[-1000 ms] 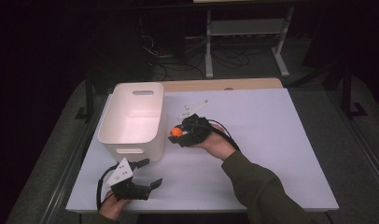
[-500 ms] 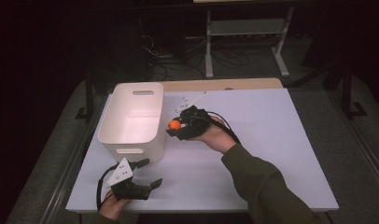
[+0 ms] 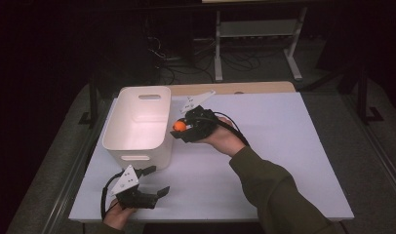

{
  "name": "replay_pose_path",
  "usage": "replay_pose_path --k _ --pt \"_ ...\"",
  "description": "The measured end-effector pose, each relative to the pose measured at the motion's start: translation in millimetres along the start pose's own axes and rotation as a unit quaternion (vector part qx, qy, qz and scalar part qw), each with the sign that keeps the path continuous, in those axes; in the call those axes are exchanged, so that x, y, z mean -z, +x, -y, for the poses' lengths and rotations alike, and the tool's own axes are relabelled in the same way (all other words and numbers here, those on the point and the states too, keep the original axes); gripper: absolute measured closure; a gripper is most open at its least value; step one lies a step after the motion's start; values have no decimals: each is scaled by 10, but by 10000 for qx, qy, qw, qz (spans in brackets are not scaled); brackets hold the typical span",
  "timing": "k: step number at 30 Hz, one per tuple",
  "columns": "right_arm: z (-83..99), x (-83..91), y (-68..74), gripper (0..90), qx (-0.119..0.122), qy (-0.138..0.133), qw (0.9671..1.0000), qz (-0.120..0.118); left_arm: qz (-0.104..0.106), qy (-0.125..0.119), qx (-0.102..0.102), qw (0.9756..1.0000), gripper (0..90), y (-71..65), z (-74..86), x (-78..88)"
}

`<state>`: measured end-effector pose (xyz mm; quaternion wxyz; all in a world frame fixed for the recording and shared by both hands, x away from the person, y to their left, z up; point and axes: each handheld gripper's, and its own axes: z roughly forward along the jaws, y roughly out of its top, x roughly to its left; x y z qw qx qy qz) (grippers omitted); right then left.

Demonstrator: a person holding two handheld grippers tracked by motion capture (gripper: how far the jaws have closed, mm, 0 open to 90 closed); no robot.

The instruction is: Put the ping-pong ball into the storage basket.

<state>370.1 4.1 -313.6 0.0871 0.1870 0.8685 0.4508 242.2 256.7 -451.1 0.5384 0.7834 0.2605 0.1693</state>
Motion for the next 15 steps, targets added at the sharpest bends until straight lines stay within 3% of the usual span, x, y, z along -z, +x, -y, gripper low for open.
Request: replay_pose_path --k 15 --pt "-147 -16 10 494 87 -22 10000 -11 4 -8 30 10000 141 0 0 0"
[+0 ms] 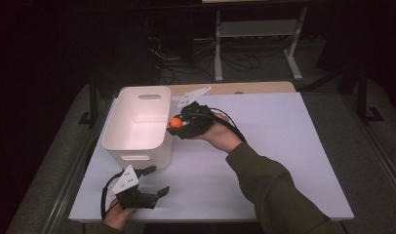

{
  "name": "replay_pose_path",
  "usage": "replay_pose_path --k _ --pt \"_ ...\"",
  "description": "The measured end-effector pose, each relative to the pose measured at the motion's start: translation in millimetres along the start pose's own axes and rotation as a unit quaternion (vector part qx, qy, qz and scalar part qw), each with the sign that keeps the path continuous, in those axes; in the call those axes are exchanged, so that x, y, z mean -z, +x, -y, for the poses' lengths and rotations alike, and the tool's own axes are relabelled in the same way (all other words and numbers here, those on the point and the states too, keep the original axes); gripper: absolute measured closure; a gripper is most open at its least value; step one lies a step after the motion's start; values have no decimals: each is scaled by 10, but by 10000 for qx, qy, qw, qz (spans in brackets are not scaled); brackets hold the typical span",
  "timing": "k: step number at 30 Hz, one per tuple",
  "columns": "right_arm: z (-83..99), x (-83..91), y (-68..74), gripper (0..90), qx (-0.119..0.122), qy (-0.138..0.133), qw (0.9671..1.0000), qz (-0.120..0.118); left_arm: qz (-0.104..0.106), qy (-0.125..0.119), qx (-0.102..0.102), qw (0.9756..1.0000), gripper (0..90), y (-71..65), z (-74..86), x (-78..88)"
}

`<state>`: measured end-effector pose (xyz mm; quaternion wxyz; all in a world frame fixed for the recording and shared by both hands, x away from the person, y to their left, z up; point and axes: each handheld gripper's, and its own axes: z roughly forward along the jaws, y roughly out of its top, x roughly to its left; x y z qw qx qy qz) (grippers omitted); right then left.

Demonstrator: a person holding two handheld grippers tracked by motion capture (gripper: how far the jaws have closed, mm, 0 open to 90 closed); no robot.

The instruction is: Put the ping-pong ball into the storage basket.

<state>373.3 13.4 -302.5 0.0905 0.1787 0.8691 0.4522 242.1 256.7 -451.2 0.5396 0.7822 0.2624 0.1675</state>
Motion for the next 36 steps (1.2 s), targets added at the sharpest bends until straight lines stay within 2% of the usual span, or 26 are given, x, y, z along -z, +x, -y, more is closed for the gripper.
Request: replay_pose_path --k 20,32,36 --pt "-236 -242 57 494 135 12 9998 -157 -6 -2 -18 10000 141 0 0 2" --pt "-344 -408 57 494 99 3 9996 -260 -6 -11 -20 10000 141 -1 1 4" --pt "-384 -477 73 493 170 27 9995 -276 -3 -13 -12 10000 141 -3 1 4"
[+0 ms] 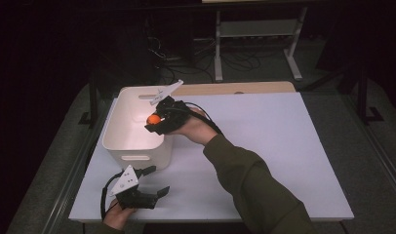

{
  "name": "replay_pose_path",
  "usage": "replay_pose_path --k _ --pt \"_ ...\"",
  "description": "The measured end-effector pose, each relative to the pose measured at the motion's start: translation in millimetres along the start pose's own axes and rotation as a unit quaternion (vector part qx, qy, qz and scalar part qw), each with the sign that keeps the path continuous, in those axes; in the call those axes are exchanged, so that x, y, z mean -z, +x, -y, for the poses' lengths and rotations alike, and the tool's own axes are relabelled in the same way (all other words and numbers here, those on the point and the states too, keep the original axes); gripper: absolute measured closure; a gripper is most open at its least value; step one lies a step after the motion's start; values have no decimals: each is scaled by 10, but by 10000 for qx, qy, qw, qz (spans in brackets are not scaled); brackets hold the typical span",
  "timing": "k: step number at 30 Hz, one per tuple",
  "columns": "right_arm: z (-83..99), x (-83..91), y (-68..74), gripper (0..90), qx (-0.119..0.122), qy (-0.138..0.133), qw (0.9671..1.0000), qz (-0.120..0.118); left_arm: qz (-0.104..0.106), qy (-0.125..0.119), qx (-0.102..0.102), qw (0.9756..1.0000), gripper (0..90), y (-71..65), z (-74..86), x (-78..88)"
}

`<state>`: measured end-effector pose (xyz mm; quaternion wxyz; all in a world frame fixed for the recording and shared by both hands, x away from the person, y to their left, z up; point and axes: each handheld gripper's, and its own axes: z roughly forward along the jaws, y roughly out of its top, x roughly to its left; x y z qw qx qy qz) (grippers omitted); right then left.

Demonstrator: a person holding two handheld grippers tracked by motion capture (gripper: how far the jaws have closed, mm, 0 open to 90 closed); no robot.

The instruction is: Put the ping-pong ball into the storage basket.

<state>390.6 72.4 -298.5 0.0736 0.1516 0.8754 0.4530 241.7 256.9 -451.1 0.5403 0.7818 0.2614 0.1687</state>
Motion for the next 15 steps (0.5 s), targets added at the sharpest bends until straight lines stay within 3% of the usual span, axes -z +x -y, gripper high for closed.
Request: replay_pose_path --k 15 --pt "-99 -220 23 492 21 73 9999 -71 12 -12 -15 10000 141 0 0 1"
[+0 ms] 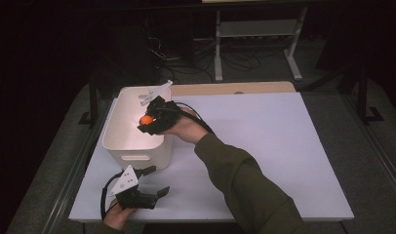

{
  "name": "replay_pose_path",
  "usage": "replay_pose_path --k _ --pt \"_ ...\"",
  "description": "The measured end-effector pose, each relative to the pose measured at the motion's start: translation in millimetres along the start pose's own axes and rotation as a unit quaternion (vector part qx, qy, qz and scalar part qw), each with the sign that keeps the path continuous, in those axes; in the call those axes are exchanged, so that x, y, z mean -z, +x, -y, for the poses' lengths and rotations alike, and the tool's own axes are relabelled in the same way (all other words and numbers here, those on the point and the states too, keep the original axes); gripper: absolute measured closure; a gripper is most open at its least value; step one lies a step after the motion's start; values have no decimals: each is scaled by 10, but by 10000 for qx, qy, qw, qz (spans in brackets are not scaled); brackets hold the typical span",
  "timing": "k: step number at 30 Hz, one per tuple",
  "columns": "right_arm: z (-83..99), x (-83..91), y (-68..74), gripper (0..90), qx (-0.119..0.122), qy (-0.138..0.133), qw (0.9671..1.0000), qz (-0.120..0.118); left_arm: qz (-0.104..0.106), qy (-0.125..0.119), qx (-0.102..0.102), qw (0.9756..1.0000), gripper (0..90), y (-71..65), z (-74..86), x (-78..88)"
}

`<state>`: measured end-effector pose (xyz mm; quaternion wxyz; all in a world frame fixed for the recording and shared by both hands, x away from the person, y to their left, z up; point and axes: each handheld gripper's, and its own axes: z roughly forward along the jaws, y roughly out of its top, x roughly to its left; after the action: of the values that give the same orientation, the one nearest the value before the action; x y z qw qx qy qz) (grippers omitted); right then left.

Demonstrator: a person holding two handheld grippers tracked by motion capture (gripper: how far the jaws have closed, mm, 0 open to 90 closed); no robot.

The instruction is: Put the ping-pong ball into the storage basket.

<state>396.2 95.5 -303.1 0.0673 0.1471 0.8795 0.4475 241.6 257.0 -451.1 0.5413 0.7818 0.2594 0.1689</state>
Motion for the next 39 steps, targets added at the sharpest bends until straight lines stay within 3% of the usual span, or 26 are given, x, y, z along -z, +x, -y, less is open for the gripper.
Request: replay_pose_path --k 22,31,39 --pt "-47 -294 49 488 47 360 9992 -140 11 -5 -7 10000 141 1 1 1" --pt "-48 -275 36 387 -2 316 9993 -179 19 2 8 10000 141 2 0 -1" --pt "-33 -129 22 358 -65 205 9997 -113 4 -16 -20 10000 141 0 1 3"
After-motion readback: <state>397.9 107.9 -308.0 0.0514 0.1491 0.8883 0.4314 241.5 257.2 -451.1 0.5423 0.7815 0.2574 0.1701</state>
